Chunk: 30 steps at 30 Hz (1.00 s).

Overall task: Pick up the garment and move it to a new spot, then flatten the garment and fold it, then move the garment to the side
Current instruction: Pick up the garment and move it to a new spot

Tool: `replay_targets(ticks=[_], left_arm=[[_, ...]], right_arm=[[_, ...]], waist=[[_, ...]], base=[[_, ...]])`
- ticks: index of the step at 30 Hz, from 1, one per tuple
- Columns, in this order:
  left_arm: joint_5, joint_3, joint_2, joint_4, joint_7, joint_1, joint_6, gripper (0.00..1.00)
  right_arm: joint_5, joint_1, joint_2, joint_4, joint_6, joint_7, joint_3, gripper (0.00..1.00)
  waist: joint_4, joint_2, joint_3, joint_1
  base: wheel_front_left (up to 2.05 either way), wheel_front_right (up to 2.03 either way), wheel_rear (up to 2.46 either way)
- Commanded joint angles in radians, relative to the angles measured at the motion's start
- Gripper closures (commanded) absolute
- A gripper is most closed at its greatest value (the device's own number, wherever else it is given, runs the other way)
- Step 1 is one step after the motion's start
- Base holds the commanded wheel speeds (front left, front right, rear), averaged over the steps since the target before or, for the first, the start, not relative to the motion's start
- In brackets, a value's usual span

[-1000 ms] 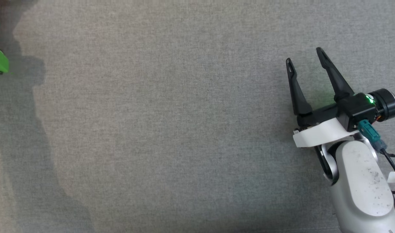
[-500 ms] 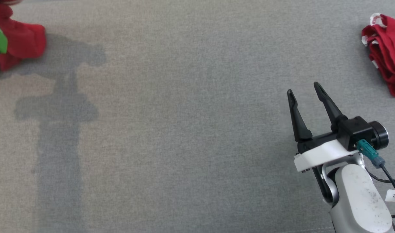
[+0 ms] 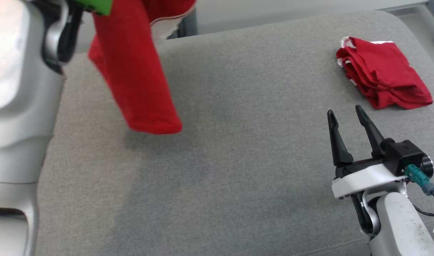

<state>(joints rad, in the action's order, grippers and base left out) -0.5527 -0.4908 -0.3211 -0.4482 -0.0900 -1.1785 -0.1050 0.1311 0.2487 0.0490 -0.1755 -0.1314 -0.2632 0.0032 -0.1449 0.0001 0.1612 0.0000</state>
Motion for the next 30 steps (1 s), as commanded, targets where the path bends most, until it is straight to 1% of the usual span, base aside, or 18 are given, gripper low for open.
replay_targets(ticks=[1, 6, 8, 12, 14, 16, 19, 23, 25, 30], left_arm=[[0.005, -0.015, 0.031, 0.009, 0.002, -0.019, 0.012, 1.00], [0.002, -0.081, 0.162, 0.040, 0.029, -0.053, 0.022, 1.00], [-0.005, -0.100, 0.198, 0.049, 0.033, -0.056, 0.027, 1.00], [-0.038, -0.126, 0.237, 0.042, 0.032, -0.006, 0.031, 1.00], [-0.049, -0.132, 0.241, 0.027, 0.025, 0.028, 0.038, 1.00], [-0.055, -0.132, 0.238, 0.004, 0.010, 0.070, 0.048, 1.00], [-0.070, -0.123, 0.213, -0.037, -0.019, 0.155, 0.063, 1.00], [-0.085, -0.101, 0.163, -0.102, -0.078, 0.282, 0.085, 1.00], [-0.088, -0.082, 0.130, -0.138, -0.110, 0.339, 0.100, 1.00], [-0.102, -0.015, 0.062, -0.206, -0.163, 0.460, 0.134, 1.00]], right_arm=[[0.006, -0.013, 0.003, 0.002, 0.001, -0.002, -0.011, 0.00], [0.015, -0.009, 0.003, 0.002, 0.001, -0.002, -0.040, 0.00], [0.017, -0.006, 0.003, 0.003, 0.001, -0.002, -0.048, 0.00], [0.022, 0.008, 0.003, 0.006, 0.001, -0.002, -0.060, 0.00], [0.026, 0.010, 0.003, 0.010, 0.001, -0.002, -0.062, 0.00], [0.030, 0.011, 0.003, 0.011, 0.001, -0.002, -0.063, 0.00], [0.033, 0.016, 0.003, 0.013, 0.001, -0.002, -0.062, 0.00], [0.037, 0.023, 0.003, 0.011, 0.001, -0.002, -0.066, 0.00], [0.036, 0.025, 0.003, 0.010, 0.001, -0.002, -0.067, 0.00], [0.024, 0.030, 0.003, 0.017, 0.001, -0.002, -0.073, 0.00]], waist=[[-0.036, -0.0001, -0.030, 0.0000], [-0.048, -0.0001, -0.031, 0.0000], [-0.049, -0.0001, -0.028, 0.0000], [-0.053, -0.0001, -0.015, 0.0000], [-0.054, -0.0001, -0.006, 0.0000], [-0.053, -0.0001, 0.006, 0.0000], [-0.051, -0.0001, 0.025, 0.0000], [-0.046, -0.0001, 0.050, 0.0000], [-0.043, -0.0001, 0.062, 0.0000], [-0.028, -0.0001, 0.091, 0.0000]], base=[[0.00, 0.00, 0.00], [0.00, 0.00, 0.00], [0.00, 0.00, 0.00], [0.00, 0.00, 0.00], [0.00, 0.00, 0.00], [0.00, 0.00, 0.00], [0.00, 0.00, 0.00], [0.00, 0.00, 0.00], [0.00, 0.00, 0.00], [0.00, 0.00, 0.00]])
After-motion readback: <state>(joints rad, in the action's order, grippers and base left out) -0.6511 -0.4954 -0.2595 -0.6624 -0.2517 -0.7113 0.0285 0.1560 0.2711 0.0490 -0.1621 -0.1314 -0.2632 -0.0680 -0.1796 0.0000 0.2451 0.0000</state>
